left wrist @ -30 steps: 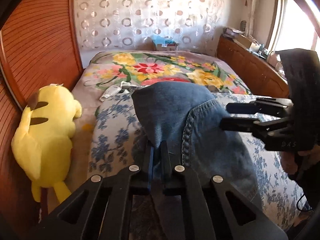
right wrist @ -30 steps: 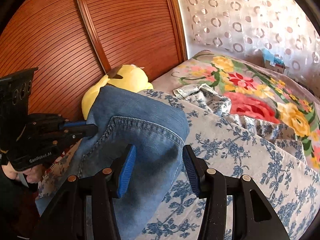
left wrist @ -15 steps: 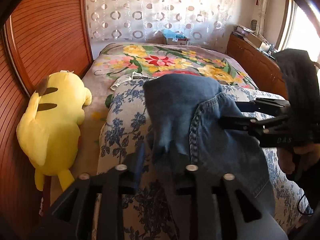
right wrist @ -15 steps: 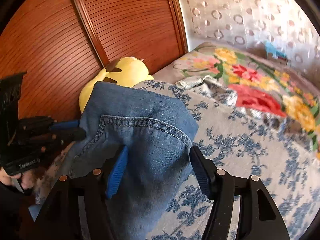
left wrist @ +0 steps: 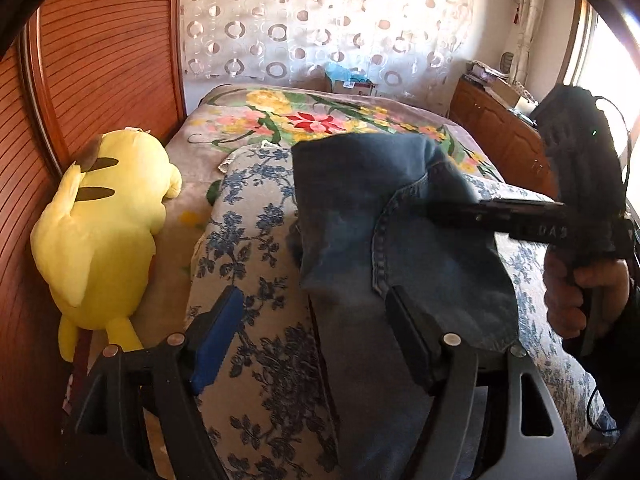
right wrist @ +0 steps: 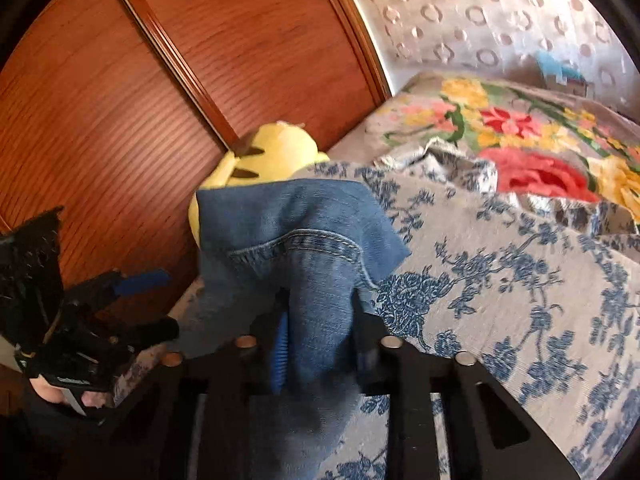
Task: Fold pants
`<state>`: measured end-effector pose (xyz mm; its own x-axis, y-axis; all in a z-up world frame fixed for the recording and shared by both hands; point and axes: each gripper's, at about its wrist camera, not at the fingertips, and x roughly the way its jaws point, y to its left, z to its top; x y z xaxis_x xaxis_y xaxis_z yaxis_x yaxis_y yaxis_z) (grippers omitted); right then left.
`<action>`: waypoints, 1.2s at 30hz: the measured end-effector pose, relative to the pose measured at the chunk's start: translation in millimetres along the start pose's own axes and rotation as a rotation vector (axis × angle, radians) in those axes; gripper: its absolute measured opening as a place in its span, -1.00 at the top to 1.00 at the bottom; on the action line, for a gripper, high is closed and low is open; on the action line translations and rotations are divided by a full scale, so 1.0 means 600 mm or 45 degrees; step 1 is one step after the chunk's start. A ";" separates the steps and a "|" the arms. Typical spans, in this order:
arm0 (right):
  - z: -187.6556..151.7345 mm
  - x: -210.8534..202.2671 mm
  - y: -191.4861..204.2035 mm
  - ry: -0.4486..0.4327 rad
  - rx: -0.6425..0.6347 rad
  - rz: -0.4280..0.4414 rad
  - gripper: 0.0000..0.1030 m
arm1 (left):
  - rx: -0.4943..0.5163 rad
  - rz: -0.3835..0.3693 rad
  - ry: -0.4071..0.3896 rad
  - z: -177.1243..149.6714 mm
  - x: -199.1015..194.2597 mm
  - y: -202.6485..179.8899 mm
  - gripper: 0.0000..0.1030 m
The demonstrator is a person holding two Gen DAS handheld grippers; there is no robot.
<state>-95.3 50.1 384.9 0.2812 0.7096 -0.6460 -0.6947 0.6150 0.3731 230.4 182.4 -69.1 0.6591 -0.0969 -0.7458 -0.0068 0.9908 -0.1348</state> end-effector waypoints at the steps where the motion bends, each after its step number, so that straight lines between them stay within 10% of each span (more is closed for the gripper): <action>1: -0.003 -0.010 -0.002 -0.011 0.007 -0.007 0.60 | 0.008 -0.004 -0.005 -0.001 -0.003 -0.006 -0.45; 11: -0.077 -0.107 -0.049 -0.044 0.040 -0.301 0.54 | 0.076 -0.134 0.017 -0.004 0.001 -0.064 -0.45; 23: -0.066 -0.071 -0.036 -0.013 -0.002 -0.387 -0.18 | 0.003 -0.191 0.143 -0.031 0.056 -0.068 -0.44; 34: -0.063 -0.037 -0.100 -0.003 0.151 -0.225 -0.30 | 0.018 -0.335 0.138 -0.033 0.056 -0.087 0.43; 36: -0.056 -0.032 -0.105 0.007 0.143 -0.218 -0.04 | 0.047 -0.320 0.134 -0.033 0.053 -0.094 0.53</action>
<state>-79.1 -13.9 351.1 0.3849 0.5896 -0.7101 -0.5589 0.7612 0.3290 236.8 121.7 -98.2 0.5548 -0.3474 -0.7559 0.1757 0.9371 -0.3018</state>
